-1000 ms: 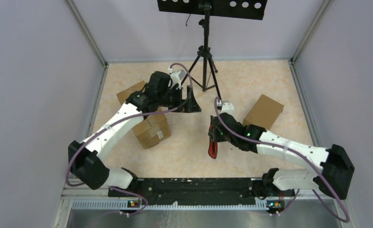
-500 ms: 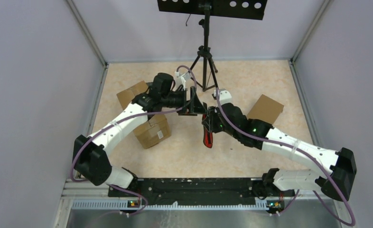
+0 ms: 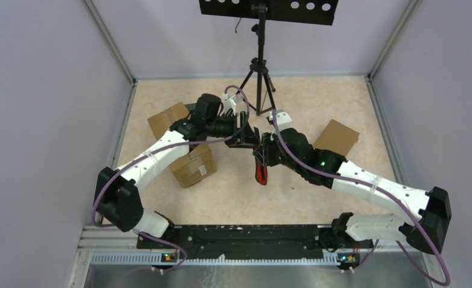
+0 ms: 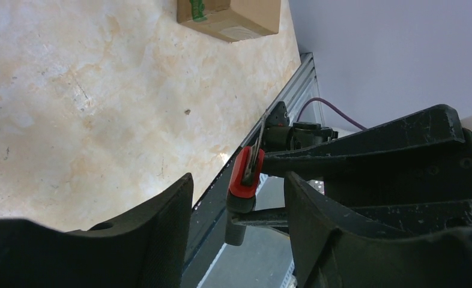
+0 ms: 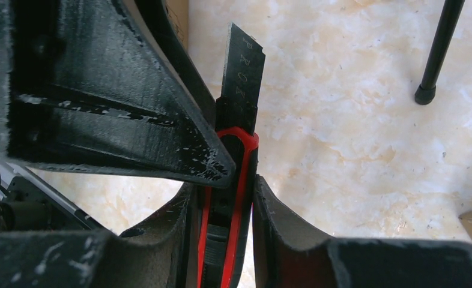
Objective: Unpack the express box
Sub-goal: Pick up the knife at the center of the board.
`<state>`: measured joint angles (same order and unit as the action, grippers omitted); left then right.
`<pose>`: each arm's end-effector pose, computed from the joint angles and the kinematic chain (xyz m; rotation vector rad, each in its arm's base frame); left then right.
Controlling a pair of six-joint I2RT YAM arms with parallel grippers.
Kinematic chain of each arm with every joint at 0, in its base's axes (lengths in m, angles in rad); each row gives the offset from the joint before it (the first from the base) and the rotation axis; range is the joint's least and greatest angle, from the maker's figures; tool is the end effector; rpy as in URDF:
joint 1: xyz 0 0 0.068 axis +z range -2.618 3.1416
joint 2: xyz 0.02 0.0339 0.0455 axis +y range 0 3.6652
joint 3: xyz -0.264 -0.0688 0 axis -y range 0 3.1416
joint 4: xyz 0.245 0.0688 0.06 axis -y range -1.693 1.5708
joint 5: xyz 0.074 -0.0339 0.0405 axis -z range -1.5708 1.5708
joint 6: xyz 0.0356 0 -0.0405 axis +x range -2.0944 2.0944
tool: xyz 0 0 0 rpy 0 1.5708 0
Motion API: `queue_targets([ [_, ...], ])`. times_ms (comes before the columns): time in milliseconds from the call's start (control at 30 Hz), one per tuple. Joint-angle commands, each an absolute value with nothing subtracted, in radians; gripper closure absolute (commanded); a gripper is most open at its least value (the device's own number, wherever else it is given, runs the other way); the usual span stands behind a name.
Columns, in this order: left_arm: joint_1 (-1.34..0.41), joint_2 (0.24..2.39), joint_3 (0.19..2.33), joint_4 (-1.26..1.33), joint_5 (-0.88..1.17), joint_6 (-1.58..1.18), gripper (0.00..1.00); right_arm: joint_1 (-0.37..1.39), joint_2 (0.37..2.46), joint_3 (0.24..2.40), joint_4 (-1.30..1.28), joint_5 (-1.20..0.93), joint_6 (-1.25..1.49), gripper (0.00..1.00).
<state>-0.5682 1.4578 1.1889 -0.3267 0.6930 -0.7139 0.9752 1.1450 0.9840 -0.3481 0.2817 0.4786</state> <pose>0.2628 -0.1948 0.3117 0.2785 2.3827 -1.4291 0.1523 0.2071 0.3211 -0.3477 2.0849 0.5986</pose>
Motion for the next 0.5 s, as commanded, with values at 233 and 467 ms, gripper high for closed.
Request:
queue_targets([
  [233, -0.566, 1.502, 1.187, -0.265, 0.723, -0.754, 0.61, 0.988, 1.124, 1.056, -0.291, 0.261, 0.431, 1.00],
  [467, -0.565, 1.512, 1.189, -0.214, 0.745, -0.804, 1.00, 0.989, 1.130, 1.058, -0.289, 0.271, 0.432, 1.00],
])
